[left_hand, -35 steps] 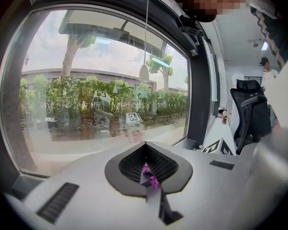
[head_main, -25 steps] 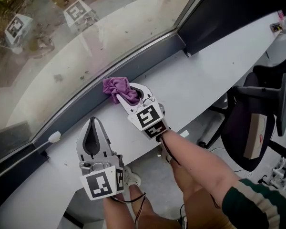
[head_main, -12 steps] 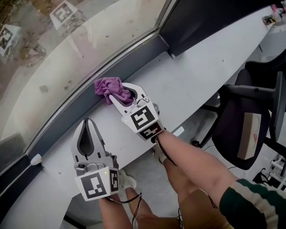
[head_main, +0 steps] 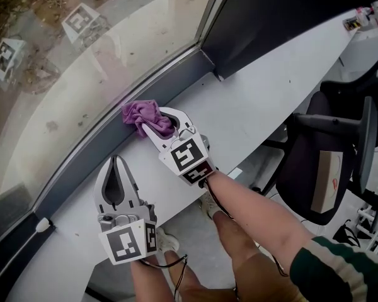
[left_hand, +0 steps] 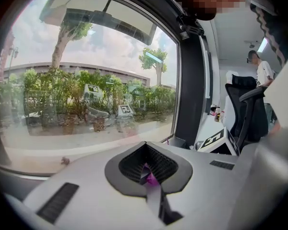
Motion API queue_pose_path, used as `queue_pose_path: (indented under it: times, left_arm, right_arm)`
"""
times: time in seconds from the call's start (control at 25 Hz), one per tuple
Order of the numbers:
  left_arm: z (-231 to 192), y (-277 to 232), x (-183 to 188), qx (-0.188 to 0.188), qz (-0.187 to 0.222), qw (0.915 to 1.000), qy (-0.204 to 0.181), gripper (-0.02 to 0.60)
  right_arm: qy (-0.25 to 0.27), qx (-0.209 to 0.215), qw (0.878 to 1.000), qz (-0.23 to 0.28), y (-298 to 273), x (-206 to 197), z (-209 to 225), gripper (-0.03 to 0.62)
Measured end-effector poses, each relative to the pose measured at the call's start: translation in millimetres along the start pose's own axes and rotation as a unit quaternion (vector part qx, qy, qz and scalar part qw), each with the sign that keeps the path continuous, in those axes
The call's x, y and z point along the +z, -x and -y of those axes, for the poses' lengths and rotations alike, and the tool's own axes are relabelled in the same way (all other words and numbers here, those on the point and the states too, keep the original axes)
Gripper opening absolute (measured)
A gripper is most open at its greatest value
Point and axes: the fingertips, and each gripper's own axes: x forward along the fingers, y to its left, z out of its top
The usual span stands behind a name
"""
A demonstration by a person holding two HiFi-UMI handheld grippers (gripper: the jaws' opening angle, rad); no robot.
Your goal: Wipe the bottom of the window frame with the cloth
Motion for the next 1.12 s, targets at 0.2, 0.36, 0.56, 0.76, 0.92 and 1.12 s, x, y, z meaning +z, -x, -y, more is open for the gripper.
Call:
queue_pose_path:
  times: [0.2, 0.36, 0.56, 0.76, 0.92, 1.12]
  left_arm:
    - [7, -10, 0, -0.006, 0.001, 1.0000, 0.001, 0.006]
    - [15, -19, -2, -0.013, -0.004, 0.9999, -0.001, 0.006]
    - [26, -31, -2, -0.020, -0.005, 0.9998, -0.004, 0.006]
    - [49, -49, 4, -0.026, -0.010, 0.9996, -0.006, 0.006]
    - [53, -56, 3, -0.035, -0.006, 0.9993, -0.005, 0.006]
    - [58, -61, 0, -0.045, -0.004, 0.9990, -0.005, 0.006]
  right_arm:
    - [-0.002, -0.007, 1.000, 0.003, 3, 1, 12, 0.146]
    - [-0.002, -0.012, 1.000, 0.005, 6, 1, 22, 0.146]
    - [-0.002, -0.020, 1.000, 0.009, 11, 1, 38, 0.146]
    - [-0.003, -0.031, 0.999, 0.009, 25, 3, 70, 0.146]
    - [-0.004, -0.051, 0.999, 0.010, 27, 1, 84, 0.146]
    - [-0.006, -0.073, 0.997, 0.014, 30, 1, 97, 0.146]
